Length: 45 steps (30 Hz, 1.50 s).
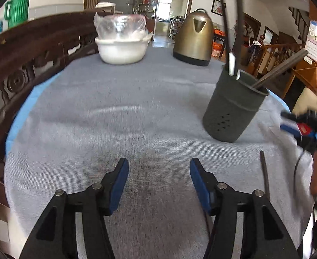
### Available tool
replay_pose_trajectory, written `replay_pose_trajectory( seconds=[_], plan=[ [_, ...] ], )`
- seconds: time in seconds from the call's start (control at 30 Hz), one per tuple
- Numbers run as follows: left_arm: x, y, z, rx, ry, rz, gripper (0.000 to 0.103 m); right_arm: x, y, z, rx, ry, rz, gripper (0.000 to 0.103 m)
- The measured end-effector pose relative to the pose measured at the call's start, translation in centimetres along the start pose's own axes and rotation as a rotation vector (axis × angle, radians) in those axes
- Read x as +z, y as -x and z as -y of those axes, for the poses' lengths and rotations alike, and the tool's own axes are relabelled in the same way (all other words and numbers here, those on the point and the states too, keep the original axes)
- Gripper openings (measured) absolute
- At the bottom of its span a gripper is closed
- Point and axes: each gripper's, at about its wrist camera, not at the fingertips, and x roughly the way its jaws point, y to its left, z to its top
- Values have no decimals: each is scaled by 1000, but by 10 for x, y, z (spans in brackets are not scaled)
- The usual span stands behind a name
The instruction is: Organize utensils
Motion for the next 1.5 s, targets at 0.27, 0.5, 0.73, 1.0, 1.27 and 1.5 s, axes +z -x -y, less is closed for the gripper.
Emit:
replay_pose_trajectory(
  seconds=[0.27,0.5,0.73,1.0,1.27,1.5],
  plan=[
    [4,-21,0,-42,25,-57,72,64,-73,5,40,-99,-130,40],
    [1,-26,8,7,-23,-71,74,74,-121,4,29,-133,-167,42],
    [-3,-25,7,20,-26,-73,74,74,-140,-12,13,-57,-169,34],
    [-5,-23,13,33,-40,-78,76,67,-134,-24,-63,55,-131,3],
    [-5,-22,11,41,-31,-76,76,74,-87,-22,-30,23,-50,7],
    [-3,-25,6,35,-19,-74,76,78,-110,-15,-6,-42,-121,8]
  ],
)
